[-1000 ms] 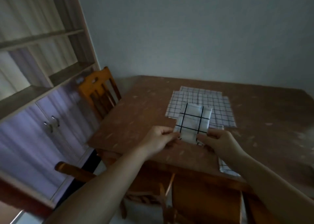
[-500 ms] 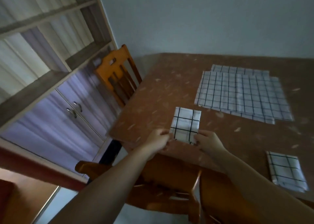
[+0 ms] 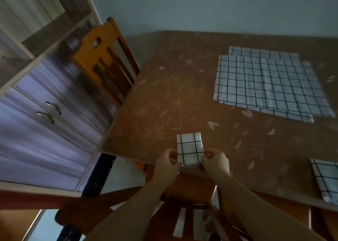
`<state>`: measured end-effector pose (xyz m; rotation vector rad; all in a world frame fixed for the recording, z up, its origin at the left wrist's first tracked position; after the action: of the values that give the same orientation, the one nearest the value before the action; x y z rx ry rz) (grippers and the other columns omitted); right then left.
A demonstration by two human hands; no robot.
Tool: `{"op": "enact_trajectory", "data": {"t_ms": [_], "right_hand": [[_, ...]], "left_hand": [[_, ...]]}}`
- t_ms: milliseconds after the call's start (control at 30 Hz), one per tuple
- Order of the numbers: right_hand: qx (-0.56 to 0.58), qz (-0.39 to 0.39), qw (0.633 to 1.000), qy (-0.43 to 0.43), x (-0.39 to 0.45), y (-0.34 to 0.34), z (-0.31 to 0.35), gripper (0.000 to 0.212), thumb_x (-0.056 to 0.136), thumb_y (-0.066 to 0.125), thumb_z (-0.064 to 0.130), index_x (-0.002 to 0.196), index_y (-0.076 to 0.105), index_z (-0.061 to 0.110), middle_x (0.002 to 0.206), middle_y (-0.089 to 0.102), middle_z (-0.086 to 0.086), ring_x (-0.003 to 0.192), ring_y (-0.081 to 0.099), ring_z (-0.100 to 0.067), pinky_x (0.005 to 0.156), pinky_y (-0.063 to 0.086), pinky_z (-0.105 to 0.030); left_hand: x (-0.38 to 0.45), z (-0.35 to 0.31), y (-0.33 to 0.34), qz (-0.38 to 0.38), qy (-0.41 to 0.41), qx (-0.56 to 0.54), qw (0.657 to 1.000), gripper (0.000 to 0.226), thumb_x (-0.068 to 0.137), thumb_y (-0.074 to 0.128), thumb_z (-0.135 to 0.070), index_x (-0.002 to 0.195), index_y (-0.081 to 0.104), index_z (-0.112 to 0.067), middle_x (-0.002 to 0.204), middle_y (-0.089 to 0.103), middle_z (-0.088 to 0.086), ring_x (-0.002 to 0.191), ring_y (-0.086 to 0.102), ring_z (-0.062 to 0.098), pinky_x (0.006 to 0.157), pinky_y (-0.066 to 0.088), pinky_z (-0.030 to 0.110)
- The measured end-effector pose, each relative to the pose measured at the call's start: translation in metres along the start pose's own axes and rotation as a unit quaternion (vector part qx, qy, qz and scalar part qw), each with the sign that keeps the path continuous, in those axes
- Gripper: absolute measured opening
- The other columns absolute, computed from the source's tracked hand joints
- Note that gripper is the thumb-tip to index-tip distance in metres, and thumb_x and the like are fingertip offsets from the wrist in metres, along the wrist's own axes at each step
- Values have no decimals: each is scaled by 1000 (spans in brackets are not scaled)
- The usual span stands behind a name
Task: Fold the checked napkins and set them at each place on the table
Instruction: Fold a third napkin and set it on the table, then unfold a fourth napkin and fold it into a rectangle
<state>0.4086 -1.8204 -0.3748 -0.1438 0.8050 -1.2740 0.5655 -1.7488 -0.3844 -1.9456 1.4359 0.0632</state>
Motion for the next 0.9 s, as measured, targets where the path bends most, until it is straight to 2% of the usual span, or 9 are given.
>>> {"op": "enact_trajectory", "data": {"t_ms": [133,233,333,433,500,567,667,733,900], "right_hand": [[-65,-3,998,-1,-4,-3,6,6,86,59,25,90,63,24,79,67,8,70,65,-11,59,55,-28],[-93,-39,995,-5,-7,-28,17,8,84,58,25,81,64,22,72,67,7,63,62,-10,60,57,-31],[-116,-92,988,-41,-3,-76,32,6,86,59,29,85,64,27,76,68,10,65,64,-7,61,57,-28],[-167,-159,969,-92,4,-139,48,20,85,54,47,89,65,31,79,69,14,67,63,-3,65,58,-31],[-185,-182,960,-102,9,-182,53,39,81,48,57,102,65,29,91,70,13,72,66,-9,68,58,-34],[-220,-190,951,-104,18,-220,52,51,81,51,57,122,57,29,118,65,7,92,67,-16,79,56,-37],[-273,-190,937,-106,51,-266,36,56,88,54,53,136,46,26,138,53,1,115,58,-21,87,49,-37],[-264,-181,942,-100,86,-291,23,57,90,53,54,138,44,25,142,49,-1,117,57,-22,88,48,-37],[-290,-143,942,-88,192,-321,-18,61,91,49,56,141,39,23,145,45,-3,122,51,-24,95,44,-41]], "left_hand": [[9,0,-14,14,49,108,993,25,92,59,-35,114,50,-30,86,63,-10,73,63,7,63,54,25],[15,-24,-32,-3,81,198,977,39,88,55,-43,124,46,-33,107,65,-10,90,64,10,77,57,37],[26,-79,-41,-13,153,250,956,50,90,59,-36,136,41,-33,131,56,-6,108,59,14,86,54,36],[36,-149,-30,-20,251,287,924,50,91,61,-35,136,42,-33,134,54,-7,95,62,14,73,53,28],[42,-193,-16,-35,306,301,903,48,90,62,-35,135,45,-32,133,54,-3,93,61,16,69,48,26],[50,-227,3,-40,332,301,893,51,88,64,-36,135,47,-29,134,53,0,111,57,20,81,48,30],[70,-260,36,-40,341,317,884,58,86,64,-41,139,44,-27,138,51,-2,124,51,22,99,46,41],[93,-274,61,-46,329,334,882,64,87,62,-44,143,35,-27,144,47,-3,130,46,20,103,44,44],[168,-285,135,-55,284,385,876,71,92,52,-52,150,24,-24,154,36,-1,140,35,20,110,37,42]]}}
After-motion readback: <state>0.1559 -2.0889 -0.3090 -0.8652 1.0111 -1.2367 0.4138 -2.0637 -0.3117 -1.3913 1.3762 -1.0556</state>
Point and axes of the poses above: each hand's wrist, its own x-axis towards the middle knuckle, its own y-axis out of the palm, z = x × y, the point moved 1 cm from there along x, towards the middle knuckle
